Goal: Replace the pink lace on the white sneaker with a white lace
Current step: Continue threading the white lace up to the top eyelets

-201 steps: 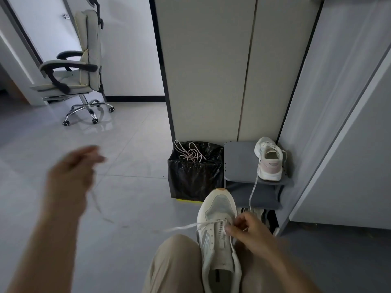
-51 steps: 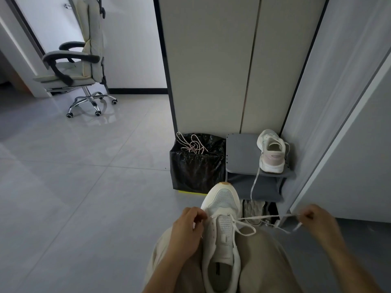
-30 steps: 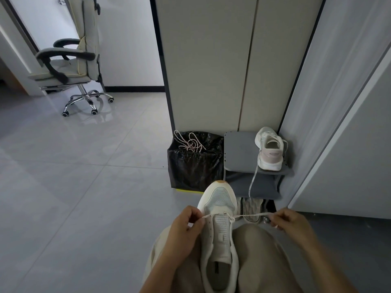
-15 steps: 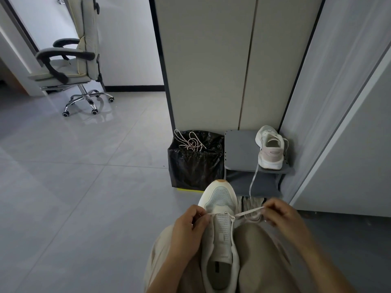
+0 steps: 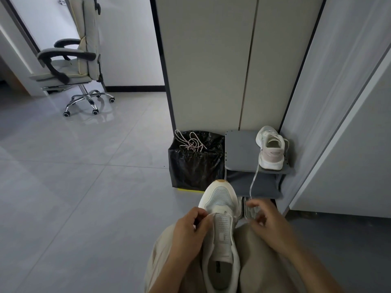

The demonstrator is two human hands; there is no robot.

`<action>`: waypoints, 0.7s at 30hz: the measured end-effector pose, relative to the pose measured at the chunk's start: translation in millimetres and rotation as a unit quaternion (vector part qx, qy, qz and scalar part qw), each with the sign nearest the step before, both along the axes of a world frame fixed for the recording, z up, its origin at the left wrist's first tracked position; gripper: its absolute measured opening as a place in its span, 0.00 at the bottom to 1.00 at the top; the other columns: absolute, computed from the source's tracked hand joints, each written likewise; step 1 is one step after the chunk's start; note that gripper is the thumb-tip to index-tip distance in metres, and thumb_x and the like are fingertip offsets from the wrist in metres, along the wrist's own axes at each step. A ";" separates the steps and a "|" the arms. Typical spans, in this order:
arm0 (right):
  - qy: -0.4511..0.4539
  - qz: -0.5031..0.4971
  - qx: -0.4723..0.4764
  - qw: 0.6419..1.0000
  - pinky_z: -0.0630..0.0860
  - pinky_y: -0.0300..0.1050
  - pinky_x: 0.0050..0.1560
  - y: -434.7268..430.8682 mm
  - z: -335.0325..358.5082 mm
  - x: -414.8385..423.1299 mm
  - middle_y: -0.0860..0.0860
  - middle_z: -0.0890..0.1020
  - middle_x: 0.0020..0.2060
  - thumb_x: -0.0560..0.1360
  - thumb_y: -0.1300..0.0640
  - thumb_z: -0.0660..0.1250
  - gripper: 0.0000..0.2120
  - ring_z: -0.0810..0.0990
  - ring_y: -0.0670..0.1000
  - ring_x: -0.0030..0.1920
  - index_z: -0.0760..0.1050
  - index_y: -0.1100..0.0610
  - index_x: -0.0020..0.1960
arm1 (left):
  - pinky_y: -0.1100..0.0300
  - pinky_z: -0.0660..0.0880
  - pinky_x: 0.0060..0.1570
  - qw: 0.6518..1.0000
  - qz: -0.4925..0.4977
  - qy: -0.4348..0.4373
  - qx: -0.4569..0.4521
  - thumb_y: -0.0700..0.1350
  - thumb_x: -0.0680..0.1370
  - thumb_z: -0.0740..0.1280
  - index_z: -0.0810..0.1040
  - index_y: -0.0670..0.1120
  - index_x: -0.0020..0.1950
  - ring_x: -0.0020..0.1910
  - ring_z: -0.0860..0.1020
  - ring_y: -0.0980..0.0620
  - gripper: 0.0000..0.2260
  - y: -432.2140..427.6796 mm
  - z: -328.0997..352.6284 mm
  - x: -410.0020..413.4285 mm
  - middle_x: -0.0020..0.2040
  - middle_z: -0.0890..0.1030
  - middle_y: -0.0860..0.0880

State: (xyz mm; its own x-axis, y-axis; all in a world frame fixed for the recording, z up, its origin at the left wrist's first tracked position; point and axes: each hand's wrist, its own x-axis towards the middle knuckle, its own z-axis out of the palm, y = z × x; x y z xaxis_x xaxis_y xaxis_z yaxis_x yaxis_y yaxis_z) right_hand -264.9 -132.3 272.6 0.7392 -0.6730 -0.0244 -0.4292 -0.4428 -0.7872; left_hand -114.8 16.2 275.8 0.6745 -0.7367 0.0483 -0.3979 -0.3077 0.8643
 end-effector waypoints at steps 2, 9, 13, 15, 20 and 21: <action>0.001 0.041 0.023 0.999 0.71 0.31 0.42 8.2 5.1 9.4 0.42 0.78 0.44 0.72 0.58 0.70 0.11 0.76 0.39 0.42 0.72 0.43 0.47 | 0.74 0.70 0.38 1.000 -0.007 -0.002 0.019 0.50 0.77 0.65 0.76 0.56 0.45 0.40 0.76 0.64 0.02 0.7 0.5 0.7 0.38 0.79 0.58; -0.112 0.023 -0.034 0.993 0.72 0.32 0.43 21.7 21.3 20.4 0.40 0.75 0.46 0.74 0.57 0.68 0.13 0.75 0.43 0.43 0.72 0.39 0.49 | 0.73 0.70 0.39 0.999 0.007 -0.044 -0.030 0.36 0.73 0.69 0.74 0.59 0.37 0.42 0.76 0.62 0.16 8.9 18.5 14.7 0.38 0.79 0.57; -0.115 0.111 0.042 0.986 0.73 0.32 0.41 41.7 38.0 51.7 0.40 0.79 0.46 0.72 0.59 0.70 0.15 0.78 0.43 0.40 0.74 0.42 0.52 | 0.73 0.70 0.41 0.991 -0.093 -0.043 -0.085 0.33 0.72 0.69 0.73 0.56 0.45 0.39 0.75 0.63 0.17 0.4 51.9 16.9 0.37 0.76 0.58; -0.139 0.058 0.087 0.985 0.73 0.32 0.41 36.8 41.9 60.8 0.45 0.82 0.40 0.72 0.60 0.70 0.09 0.79 0.41 0.38 0.77 0.46 0.44 | 0.71 0.69 0.38 0.988 -0.134 -0.030 -0.075 0.38 0.72 0.70 0.73 0.56 0.47 0.33 0.72 0.62 0.13 1.4 66.0 29.1 0.31 0.73 0.58; -0.187 -0.107 0.223 0.951 0.66 0.33 0.25 5.7 26.2 43.2 0.52 0.74 0.27 0.75 0.65 0.65 0.05 0.68 0.43 0.24 0.77 0.59 0.42 | 0.67 0.67 0.30 0.995 -0.081 -0.026 0.052 0.39 0.73 0.71 0.79 0.55 0.40 0.26 0.69 0.59 0.10 47.0 78.4 93.0 0.26 0.74 0.55; -0.180 -0.115 0.243 0.946 0.65 0.32 0.25 5.7 20.4 39.5 0.52 0.72 0.26 0.75 0.65 0.64 0.05 0.67 0.43 0.23 0.77 0.61 0.42 | 0.68 0.68 0.30 0.996 -0.052 -0.024 0.064 0.39 0.72 0.72 0.80 0.56 0.38 0.26 0.70 0.59 0.11 62.4 80.1 104.5 0.26 0.75 0.54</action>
State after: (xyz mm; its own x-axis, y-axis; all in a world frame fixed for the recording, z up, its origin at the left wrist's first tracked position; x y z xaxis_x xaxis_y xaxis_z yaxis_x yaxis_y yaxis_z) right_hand -225.5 -126.6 293.0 0.5941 -0.7910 -0.1465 -0.1357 0.0809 -0.9874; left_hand -10.2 78.5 355.8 0.5929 -0.8050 -0.0194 -0.4738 -0.3682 0.8000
